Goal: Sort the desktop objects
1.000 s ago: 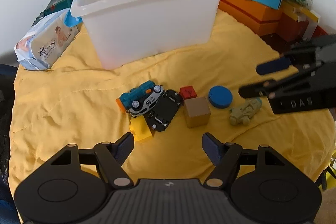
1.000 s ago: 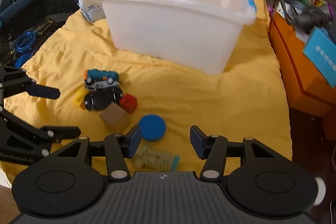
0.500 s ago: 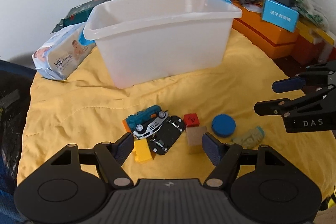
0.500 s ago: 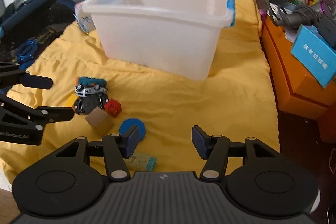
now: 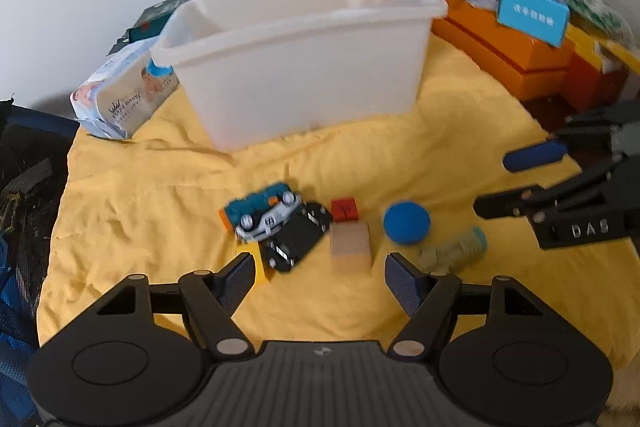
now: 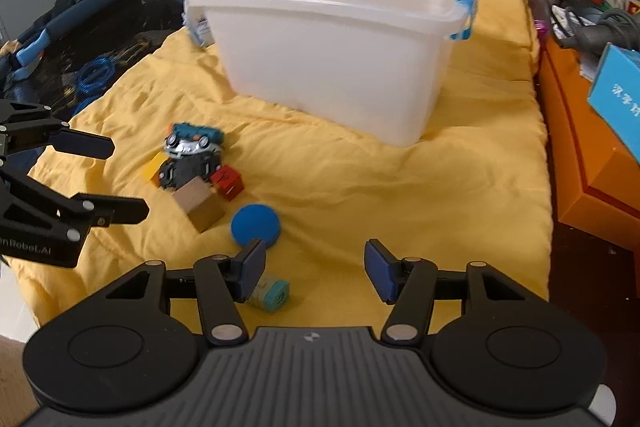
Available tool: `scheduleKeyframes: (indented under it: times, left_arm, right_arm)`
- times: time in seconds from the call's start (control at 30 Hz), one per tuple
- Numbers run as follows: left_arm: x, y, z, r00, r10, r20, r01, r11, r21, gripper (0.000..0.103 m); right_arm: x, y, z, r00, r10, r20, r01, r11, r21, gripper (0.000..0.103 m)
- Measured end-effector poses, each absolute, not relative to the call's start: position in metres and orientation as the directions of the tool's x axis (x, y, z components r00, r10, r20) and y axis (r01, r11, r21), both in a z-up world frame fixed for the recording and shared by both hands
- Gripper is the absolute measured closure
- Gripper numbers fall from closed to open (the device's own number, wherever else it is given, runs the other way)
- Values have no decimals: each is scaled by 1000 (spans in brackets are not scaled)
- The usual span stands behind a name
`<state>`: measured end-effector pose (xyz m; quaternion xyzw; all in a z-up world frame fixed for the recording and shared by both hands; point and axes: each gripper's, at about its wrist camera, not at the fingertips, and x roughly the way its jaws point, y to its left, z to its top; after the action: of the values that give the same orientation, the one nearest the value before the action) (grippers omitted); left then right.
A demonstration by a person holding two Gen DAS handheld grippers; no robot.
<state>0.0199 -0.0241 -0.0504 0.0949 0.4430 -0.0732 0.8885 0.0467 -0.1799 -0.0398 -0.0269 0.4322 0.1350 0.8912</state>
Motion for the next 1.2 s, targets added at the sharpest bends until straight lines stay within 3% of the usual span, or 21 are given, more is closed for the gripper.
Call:
scheduleKeyframes:
  times: [0.4,0.5,0.57,0.67,0.9,1.0,1.2]
  left_arm:
    - [28,-4,-65,574,-95,-813,238,970,54,30]
    - [38,-7,-73,572,-108,-813,359,924,130,41]
    - [37,-16,-82,591,-112,-799,498,830,252,41]
    - [38,-21,-101,582,-108,-806,630,687,363,55]
    - [58,-19,-108,587,-148,-796,683,618,388,62]
    - [67,-14,-108,559,-178,-810,699,627,345,77]
    - [78,14,-95,363,-330,-872,673,740,0,79]
  right_arm:
    - [42,-161,-45,554,204,-807,-287,957,45,55]
    - [46,-157,-45,555,179,-812,-253,967,39,54]
    - [48,-153,-43,564,157,-811,-235,972,25,53]
    - [50,-149,-43,565,133,-815,-209,978,15,53]
    - [52,-147,-44,555,79,-828,-130,991,8,53]
    - [53,-146,-45,556,64,-829,-107,994,5,53]
    - [63,-139,-43,568,62,-821,-118,993,-6,53]
